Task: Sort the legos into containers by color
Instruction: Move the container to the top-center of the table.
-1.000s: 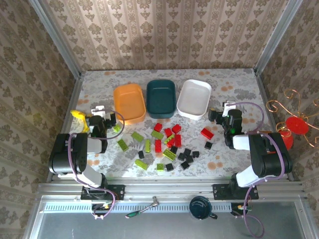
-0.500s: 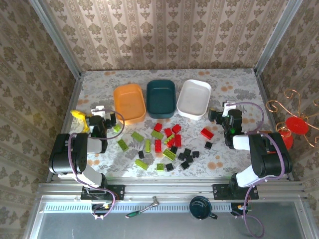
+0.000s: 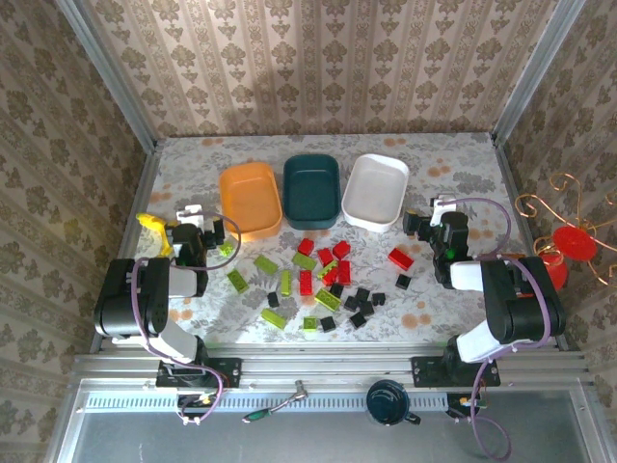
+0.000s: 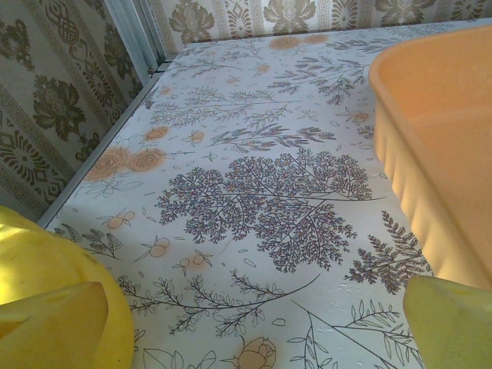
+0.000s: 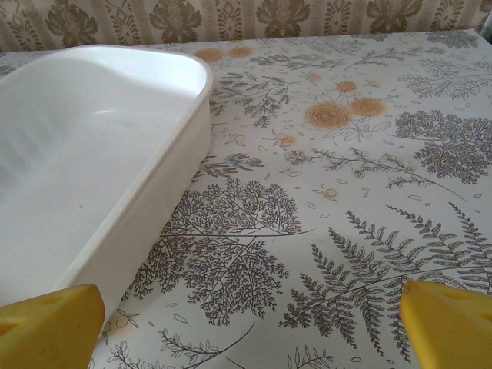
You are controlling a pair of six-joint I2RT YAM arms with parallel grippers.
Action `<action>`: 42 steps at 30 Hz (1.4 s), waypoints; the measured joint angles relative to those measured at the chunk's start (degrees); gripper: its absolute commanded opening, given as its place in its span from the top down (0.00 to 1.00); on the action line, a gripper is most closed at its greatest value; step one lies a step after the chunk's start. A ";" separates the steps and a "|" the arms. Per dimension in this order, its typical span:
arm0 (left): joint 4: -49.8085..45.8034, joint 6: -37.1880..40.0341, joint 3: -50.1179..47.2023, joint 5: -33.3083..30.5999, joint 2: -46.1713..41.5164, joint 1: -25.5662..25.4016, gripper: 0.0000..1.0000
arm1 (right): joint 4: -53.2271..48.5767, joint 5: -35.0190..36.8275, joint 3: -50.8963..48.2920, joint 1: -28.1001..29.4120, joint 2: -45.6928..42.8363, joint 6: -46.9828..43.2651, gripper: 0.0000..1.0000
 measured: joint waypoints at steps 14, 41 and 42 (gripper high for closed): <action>-10.80 -0.63 0.00 -3.67 -20.50 -1.03 0.00 | -13.62 2.75 5.46 0.20 -4.85 1.11 0.00; -41.59 -48.57 2.27 12.31 -56.35 6.29 0.15 | -59.45 -9.68 37.75 1.27 7.91 33.64 0.33; -43.43 -48.81 3.76 13.90 -55.87 5.70 0.18 | -60.17 -10.03 39.19 1.31 9.81 33.73 0.34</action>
